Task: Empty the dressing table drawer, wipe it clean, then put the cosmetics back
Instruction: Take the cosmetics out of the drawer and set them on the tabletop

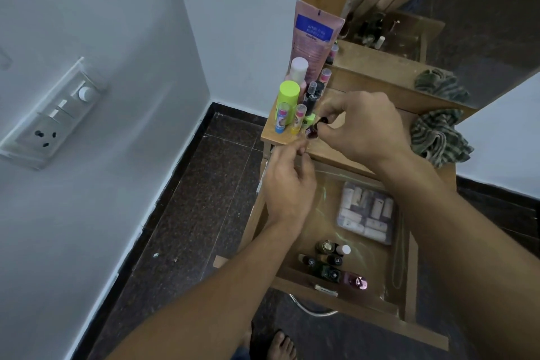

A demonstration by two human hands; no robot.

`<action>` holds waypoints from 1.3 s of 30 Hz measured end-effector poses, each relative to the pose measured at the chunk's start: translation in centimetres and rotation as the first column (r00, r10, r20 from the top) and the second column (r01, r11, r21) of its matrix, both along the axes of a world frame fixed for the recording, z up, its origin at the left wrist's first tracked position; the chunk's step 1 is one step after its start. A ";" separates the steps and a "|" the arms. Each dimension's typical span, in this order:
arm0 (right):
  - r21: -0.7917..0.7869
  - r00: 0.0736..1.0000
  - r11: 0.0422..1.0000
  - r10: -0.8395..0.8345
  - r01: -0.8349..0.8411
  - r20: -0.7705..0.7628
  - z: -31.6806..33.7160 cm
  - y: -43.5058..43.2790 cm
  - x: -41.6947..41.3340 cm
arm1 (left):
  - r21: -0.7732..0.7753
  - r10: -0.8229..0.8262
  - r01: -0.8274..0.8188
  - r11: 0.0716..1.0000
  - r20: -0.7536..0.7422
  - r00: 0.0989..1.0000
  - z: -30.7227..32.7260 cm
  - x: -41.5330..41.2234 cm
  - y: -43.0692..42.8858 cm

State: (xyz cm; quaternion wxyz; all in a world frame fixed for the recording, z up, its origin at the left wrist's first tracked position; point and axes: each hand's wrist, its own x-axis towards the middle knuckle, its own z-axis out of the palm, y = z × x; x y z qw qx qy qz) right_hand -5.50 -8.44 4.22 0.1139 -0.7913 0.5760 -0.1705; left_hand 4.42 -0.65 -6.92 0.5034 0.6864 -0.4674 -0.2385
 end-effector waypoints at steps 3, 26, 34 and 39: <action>0.017 0.999 1.000 0.016 -0.016 -0.046 -0.4 -1.0 0.6 | 0.009 -0.023 0.023 1.000 0.011 1.000 -0.1 -0.1 -0.6; 0.025 0.992 0.996 -0.091 0.089 0.087 -1.8 0.2 -1.7 | 0.007 -0.016 0.016 1.000 0.042 0.999 -1.0 0.2 -0.9; 0.364 0.993 0.927 -0.060 0.095 -0.105 -6.3 8.1 -7.8 | 0.139 -0.228 0.210 0.968 0.132 0.965 -1.4 -1.5 3.1; 0.501 0.971 0.864 0.074 0.053 -0.229 -7.5 10.6 -9.2 | 0.306 -0.430 0.377 0.874 0.128 0.894 -1.6 -2.6 4.7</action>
